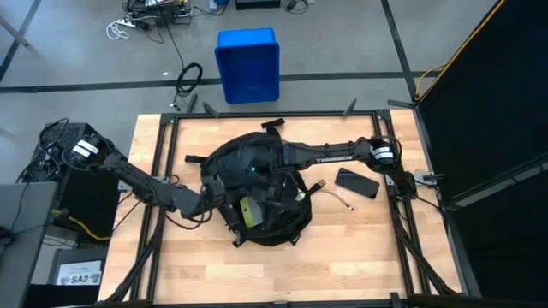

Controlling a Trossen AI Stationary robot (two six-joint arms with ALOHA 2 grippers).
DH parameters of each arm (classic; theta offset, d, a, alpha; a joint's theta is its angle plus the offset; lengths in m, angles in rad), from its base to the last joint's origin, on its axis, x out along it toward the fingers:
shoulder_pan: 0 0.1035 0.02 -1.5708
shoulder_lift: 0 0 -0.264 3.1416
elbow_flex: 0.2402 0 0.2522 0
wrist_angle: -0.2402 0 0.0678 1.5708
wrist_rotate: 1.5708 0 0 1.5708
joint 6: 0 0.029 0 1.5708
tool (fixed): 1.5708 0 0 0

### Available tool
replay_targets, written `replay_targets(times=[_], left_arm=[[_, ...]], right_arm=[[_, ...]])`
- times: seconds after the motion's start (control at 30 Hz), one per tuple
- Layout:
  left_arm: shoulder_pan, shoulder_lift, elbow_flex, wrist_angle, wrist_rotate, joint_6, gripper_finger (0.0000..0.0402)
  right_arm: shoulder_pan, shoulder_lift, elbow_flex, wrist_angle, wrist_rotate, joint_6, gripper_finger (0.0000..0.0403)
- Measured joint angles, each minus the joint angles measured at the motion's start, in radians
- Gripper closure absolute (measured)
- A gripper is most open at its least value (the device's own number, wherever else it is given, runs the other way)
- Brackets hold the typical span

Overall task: Unpack backpack
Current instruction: Put the black charger cable into the black backpack

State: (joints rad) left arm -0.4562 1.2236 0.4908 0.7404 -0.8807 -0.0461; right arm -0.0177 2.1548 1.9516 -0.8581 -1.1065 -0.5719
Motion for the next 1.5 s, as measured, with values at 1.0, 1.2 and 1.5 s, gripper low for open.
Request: replay_targets(times=[1.0, 1.2, 1.5], left_arm=[[-0.044, 0.017, -0.010, -0.090, 0.276, -0.004, 0.0402], [-0.044, 0.017, -0.010, -0.041, 0.258, 0.015, 0.0399], [-0.048, -0.006, -0.010, 0.100, 0.235, 0.255, 0.0316]], right_arm=[[0.102, -0.073, 0.381, -0.298, 0.157, -0.146, 0.0403], [0.107, -0.169, 0.373, -0.142, 0.138, -0.106, 0.0403], [0.073, -0.207, 0.372, -0.124, 0.165, -0.075, 0.0403]])
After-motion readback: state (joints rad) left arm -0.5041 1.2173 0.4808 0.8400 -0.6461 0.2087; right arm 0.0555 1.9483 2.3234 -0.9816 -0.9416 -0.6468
